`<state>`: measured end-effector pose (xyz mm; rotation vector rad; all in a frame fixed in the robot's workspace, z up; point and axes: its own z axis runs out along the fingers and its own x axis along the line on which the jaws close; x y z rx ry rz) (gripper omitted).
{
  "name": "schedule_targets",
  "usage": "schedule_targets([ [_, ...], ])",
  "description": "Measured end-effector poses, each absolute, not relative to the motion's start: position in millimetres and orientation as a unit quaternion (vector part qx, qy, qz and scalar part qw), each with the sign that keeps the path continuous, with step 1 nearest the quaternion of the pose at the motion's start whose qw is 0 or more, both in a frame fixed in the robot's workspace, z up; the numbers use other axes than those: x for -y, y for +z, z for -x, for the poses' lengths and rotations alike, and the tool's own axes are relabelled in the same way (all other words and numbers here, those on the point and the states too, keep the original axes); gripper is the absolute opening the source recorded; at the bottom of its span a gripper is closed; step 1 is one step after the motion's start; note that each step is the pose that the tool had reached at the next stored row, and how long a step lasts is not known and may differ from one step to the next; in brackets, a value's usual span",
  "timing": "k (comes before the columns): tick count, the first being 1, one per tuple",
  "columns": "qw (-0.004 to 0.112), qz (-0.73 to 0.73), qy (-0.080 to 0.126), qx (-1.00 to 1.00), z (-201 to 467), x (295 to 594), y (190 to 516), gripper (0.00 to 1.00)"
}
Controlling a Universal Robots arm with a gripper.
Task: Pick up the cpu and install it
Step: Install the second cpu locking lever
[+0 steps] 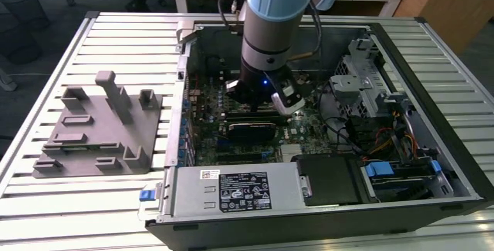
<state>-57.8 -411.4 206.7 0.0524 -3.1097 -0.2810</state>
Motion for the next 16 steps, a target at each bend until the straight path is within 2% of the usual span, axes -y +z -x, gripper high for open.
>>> schedule_targets([
  [16,0.009,-0.017,-0.122,0.992,66.1,420.6,200.8,0.11],
])
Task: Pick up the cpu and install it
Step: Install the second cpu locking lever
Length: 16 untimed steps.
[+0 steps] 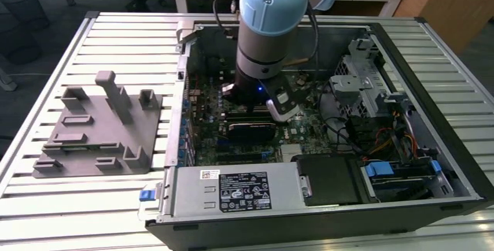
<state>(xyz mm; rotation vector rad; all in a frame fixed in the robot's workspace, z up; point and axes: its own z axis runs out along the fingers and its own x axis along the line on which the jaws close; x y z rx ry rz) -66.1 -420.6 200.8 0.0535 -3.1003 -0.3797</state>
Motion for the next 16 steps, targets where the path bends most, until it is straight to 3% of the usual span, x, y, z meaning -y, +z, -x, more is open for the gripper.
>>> schedule_targets([
  [16,0.008,-0.017,-0.145,0.989,75.7,429.7,196.6,0.11],
])
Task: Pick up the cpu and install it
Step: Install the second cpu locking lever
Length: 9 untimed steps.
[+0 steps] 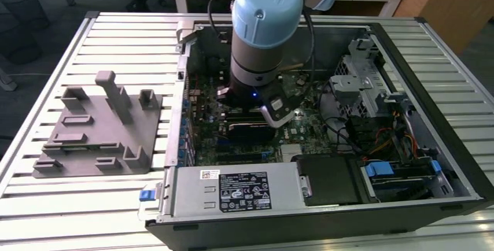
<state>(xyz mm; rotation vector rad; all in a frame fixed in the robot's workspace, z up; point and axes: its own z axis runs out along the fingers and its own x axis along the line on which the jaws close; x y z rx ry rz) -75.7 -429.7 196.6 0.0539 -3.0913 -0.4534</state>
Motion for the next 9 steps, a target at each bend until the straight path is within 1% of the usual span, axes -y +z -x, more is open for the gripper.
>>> schedule_targets([
  [9,0.008,-0.017,-0.161,0.987,78.1,430.7,191.3,0.11],
])
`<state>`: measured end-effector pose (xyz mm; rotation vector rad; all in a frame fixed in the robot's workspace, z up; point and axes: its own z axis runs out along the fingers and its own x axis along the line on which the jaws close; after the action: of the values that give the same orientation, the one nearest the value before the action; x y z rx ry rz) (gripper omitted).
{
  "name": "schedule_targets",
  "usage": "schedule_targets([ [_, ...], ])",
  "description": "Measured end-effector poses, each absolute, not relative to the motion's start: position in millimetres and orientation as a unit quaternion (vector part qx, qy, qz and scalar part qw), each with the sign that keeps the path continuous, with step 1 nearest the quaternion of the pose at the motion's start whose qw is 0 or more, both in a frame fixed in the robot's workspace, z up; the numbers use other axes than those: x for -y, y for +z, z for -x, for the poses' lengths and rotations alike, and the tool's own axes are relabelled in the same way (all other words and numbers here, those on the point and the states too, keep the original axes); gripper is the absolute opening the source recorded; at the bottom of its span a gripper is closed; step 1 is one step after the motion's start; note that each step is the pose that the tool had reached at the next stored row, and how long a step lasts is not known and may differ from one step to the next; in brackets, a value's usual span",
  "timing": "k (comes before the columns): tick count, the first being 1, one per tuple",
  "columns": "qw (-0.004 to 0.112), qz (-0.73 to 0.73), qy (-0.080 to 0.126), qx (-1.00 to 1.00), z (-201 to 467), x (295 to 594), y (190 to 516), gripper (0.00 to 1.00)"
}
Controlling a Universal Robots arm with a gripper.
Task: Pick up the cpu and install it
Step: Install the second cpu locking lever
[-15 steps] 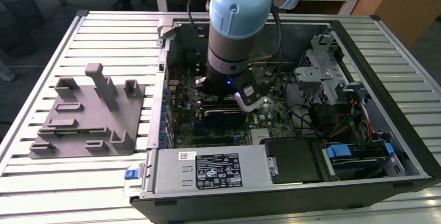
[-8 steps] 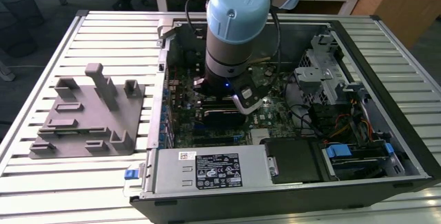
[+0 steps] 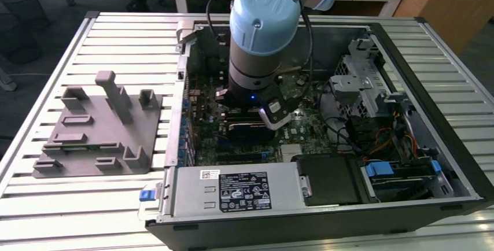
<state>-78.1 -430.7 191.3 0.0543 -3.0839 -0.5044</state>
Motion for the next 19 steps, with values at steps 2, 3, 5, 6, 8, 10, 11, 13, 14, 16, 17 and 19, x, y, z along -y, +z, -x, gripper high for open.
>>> schedule_targets([
  [2,0.008,-0.017,-0.165,0.986,78.6,430.7,190.1,0.11],
  [3,0.008,-0.017,-0.167,0.986,78.8,430.6,189.5,0.11],
  [5,0.008,-0.017,-0.17,0.985,79.3,430.6,188.5,0.11],
  [6,0.008,-0.017,-0.171,0.985,79.6,430.6,188.0,0.11],
  [8,0.008,-0.017,-0.173,0.985,80.5,430.6,187.0,0.11],
  [10,0.008,-0.017,-0.175,0.984,81.9,430.7,186.4,0.11],
  [11,0.008,-0.017,-0.176,0.984,82.6,430.7,186.2,0.11],
  [13,0.008,-0.018,-0.177,0.984,83.4,430.6,185.9,0.11],
  [14,0.008,-0.018,-0.178,0.984,83.5,430.5,185.8,0.11],
  [16,0.008,-0.018,-0.18,0.984,83.7,430.0,185.6,0.11],
  [17,0.008,-0.018,-0.181,0.983,83.8,429.7,185.4,0.11],
  [19,0.008,-0.018,-0.182,0.983,83.7,429.3,185.0,0.11],
])
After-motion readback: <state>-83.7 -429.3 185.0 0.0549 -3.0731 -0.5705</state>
